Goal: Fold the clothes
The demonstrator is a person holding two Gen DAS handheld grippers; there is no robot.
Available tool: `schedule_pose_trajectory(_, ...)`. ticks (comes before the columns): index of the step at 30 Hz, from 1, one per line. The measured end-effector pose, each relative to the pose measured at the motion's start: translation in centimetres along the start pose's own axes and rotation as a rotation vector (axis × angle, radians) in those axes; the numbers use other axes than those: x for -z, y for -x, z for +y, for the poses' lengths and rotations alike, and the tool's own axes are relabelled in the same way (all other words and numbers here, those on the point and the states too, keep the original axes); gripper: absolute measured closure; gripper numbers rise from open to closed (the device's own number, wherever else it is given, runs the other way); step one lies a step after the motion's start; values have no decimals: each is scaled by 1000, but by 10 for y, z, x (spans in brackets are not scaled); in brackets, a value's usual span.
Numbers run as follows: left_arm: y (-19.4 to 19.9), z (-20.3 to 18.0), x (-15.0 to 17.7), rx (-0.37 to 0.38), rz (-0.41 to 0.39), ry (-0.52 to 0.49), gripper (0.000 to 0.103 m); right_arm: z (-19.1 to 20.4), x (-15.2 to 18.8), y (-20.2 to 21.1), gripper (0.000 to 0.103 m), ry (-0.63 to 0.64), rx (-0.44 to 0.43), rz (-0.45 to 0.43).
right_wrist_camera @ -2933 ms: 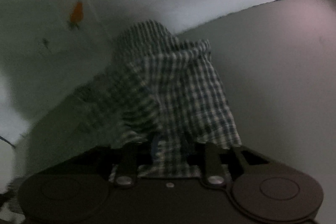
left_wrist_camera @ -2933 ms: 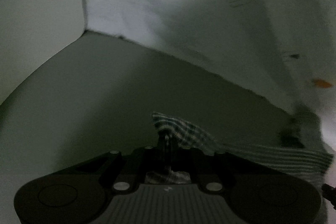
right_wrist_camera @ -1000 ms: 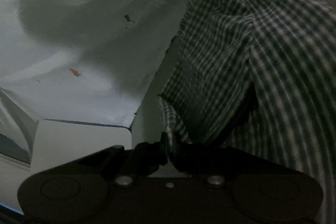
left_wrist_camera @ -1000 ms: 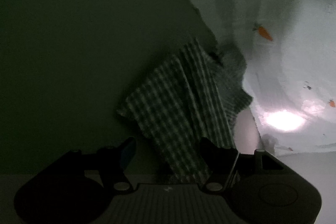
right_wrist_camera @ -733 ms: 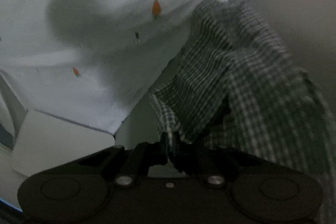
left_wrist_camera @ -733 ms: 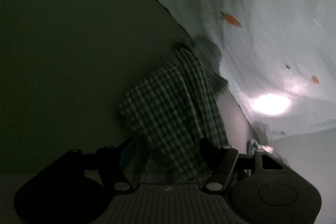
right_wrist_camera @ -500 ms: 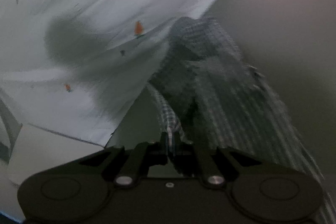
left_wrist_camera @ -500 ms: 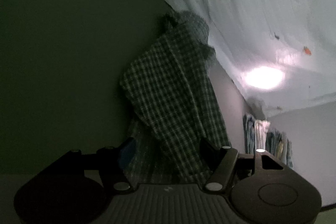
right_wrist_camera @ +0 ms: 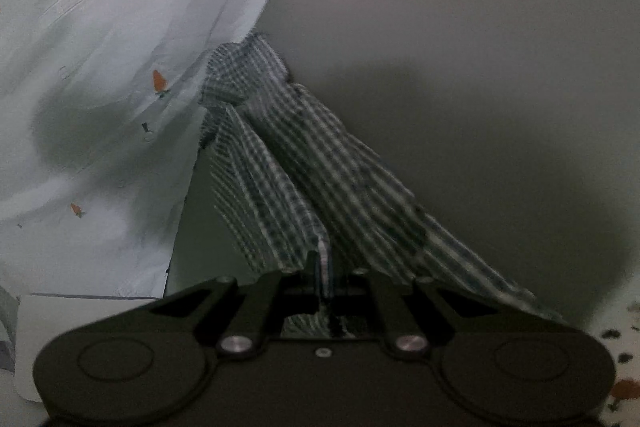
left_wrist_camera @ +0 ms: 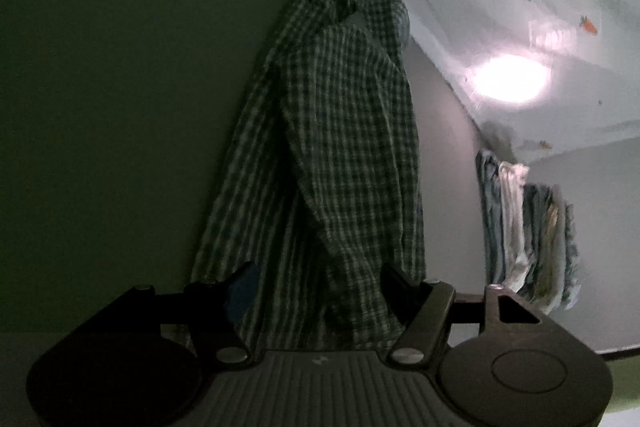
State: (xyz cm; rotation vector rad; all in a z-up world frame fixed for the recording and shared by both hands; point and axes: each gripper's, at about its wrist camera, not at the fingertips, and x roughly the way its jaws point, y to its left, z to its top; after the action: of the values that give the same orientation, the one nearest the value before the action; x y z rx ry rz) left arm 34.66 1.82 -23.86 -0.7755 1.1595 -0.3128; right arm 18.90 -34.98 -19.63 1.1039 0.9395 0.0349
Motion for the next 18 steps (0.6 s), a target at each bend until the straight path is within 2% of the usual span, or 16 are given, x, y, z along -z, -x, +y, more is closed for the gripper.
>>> schedule_pose_trajectory(6, 7, 3, 18, -78, -4, -49, 35, -14, 6, 10, 99, -34, 2, 19)
schedule_pose_trajectory(12, 9, 9, 36, -207, 0, -107, 35, -23, 11, 6, 99, -9, 45, 59)
schedule_pose_trajectory(15, 10, 13, 47, -261, 4, -134, 34, -17, 10, 10, 96, 53, 47, 65)
schedule_pose_trajectory(18, 10, 14, 59, -307, 4, -170, 34, -6, 8, 21, 87, 164, 76, 29)
